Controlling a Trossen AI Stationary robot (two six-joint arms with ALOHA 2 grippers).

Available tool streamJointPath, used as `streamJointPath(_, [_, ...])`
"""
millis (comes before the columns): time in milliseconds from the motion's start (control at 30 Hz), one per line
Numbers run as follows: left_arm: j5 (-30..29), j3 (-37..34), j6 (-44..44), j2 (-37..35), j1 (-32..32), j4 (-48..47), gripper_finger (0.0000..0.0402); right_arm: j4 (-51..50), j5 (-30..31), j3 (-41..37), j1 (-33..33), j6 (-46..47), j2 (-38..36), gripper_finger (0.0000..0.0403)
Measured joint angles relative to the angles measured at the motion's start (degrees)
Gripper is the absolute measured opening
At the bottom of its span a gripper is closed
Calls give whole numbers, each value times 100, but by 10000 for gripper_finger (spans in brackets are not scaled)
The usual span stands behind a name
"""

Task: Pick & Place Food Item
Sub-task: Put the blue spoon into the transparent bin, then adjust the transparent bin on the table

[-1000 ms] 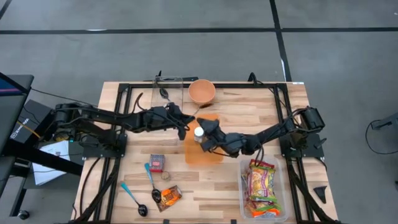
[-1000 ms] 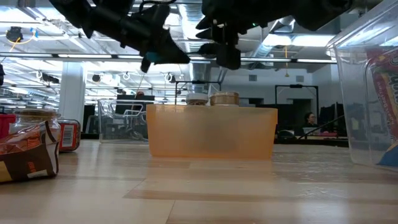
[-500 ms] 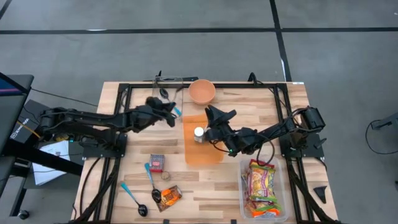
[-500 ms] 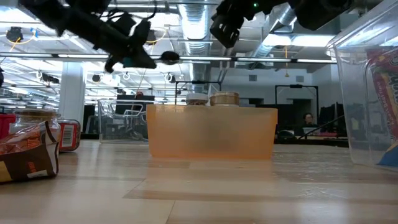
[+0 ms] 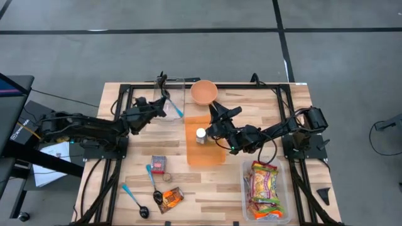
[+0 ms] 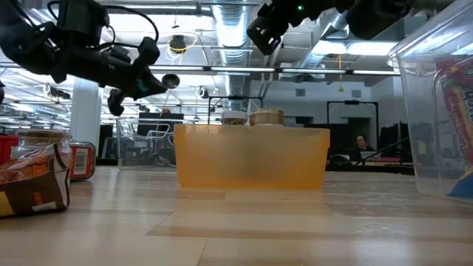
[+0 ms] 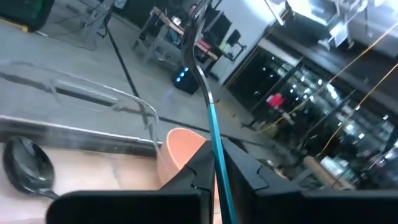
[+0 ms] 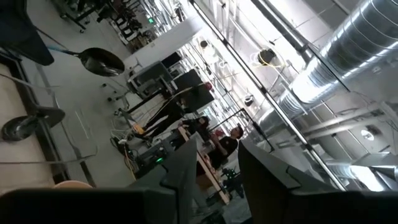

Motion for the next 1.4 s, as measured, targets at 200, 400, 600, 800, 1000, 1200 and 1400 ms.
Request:
streamJointPath(200, [-362,-1,-459,1009,-24,1094,10,69,2,0,7,2,0,115])
streamJointPath(400, [-1400,-6,-105,1624,36,1241,9,67,9,0,15,46,0,115])
streamJointPath(600, [-1346,88,608,1489,34,1255,9,60,13,0,15,46,0,115])
streamJointPath(800, [-1305,188,1076,1402,-66,1250,13,60,15,0,15,46,0,115])
streamJointPath(1000, [-1364,193,1213,1404,-59,1217,17,58,24,0,32,63,0,115])
streamJointPath(1200, [-1903,193,1248,1404,-55,1213,41,58,24,0,44,59,0,115])
streamJointPath(1400, [-2046,192,1245,1404,-55,1213,75,58,24,0,44,44,0,115])
